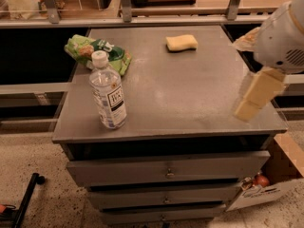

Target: Knock blue plastic bottle over

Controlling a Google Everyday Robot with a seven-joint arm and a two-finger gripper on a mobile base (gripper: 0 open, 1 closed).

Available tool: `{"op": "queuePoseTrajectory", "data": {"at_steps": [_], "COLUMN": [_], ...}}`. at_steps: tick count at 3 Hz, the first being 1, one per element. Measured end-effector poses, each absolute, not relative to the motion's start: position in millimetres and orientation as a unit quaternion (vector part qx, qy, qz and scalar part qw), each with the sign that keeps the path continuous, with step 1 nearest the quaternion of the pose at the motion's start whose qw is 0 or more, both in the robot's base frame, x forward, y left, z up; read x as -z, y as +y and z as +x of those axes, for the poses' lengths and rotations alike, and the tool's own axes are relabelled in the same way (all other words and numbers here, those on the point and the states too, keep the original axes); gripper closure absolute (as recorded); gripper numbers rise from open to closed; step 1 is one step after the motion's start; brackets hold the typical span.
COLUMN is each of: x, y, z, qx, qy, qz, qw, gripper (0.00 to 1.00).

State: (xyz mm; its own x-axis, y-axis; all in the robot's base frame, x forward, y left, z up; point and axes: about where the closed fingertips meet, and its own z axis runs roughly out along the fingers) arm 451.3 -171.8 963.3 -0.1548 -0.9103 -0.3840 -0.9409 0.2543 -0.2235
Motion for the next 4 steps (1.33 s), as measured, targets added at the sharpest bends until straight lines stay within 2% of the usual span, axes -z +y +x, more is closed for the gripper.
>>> {"op": "queuePoseTrajectory", "data": {"at_steps": [1,2,3,4], "x": [-947,-930,-938,-938], "y": [-114,-60,-52,-52], "z": [456,457,474,474], "qx": [-0.096,-0.106,-0.088,-0.088], "qy": [0.740,0.704,0.697,0.698], "qz": [-0.601,-0.618,-0.609,-0.609], "qw": [0.288,0.334,0.367,0.368], "gripper": [0.00,0.00,0.00,0.00]}}
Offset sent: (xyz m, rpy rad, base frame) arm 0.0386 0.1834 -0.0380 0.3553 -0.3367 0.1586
